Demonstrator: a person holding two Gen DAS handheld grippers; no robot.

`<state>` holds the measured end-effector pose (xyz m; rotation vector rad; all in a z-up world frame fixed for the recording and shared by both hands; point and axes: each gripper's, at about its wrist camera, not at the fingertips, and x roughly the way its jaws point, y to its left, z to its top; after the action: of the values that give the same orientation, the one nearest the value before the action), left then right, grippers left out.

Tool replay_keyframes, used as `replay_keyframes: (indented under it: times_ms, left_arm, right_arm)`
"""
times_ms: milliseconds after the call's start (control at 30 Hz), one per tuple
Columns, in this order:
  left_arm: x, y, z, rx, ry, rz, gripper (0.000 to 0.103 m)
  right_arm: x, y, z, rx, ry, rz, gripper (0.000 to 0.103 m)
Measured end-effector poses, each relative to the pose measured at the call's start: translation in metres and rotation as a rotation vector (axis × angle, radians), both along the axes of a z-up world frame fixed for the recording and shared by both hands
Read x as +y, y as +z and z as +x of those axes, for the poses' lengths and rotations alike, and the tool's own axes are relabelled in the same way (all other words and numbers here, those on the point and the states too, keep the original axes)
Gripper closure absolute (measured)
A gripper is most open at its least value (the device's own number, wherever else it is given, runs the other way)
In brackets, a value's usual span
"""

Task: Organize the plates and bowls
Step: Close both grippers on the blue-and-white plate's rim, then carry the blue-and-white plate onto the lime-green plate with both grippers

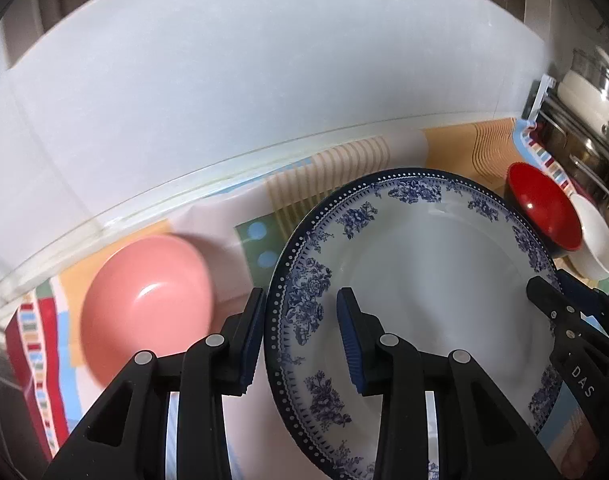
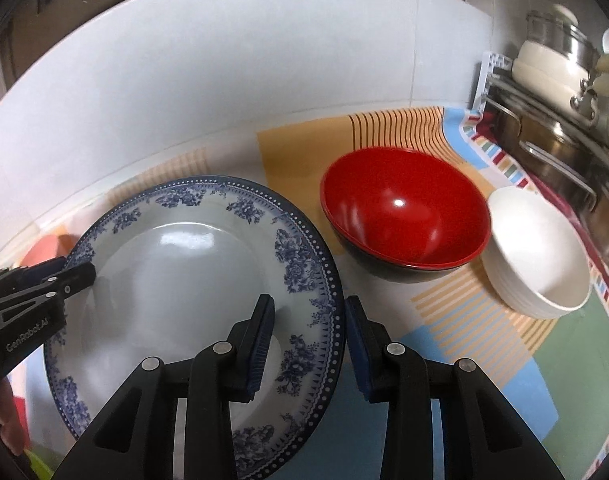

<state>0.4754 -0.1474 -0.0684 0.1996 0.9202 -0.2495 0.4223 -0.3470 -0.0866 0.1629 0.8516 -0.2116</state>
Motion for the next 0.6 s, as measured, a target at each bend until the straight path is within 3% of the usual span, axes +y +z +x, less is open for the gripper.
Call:
replay_keyframes:
  times_ms: [267, 600]
  left_arm:
    - [0.029, 0.028, -0.040, -0.048, 0.081, -0.037, 0.067]
    - [0.072, 0.043, -0.100, -0.065, 0.211, -0.076, 0.067]
  right_arm:
    - [0.015, 0.027, -0.025, -0.040, 0.064, -0.015, 0.066]
    - [0.053, 0.050, -0.061, -0.073, 0.177, -0.040, 0.066]
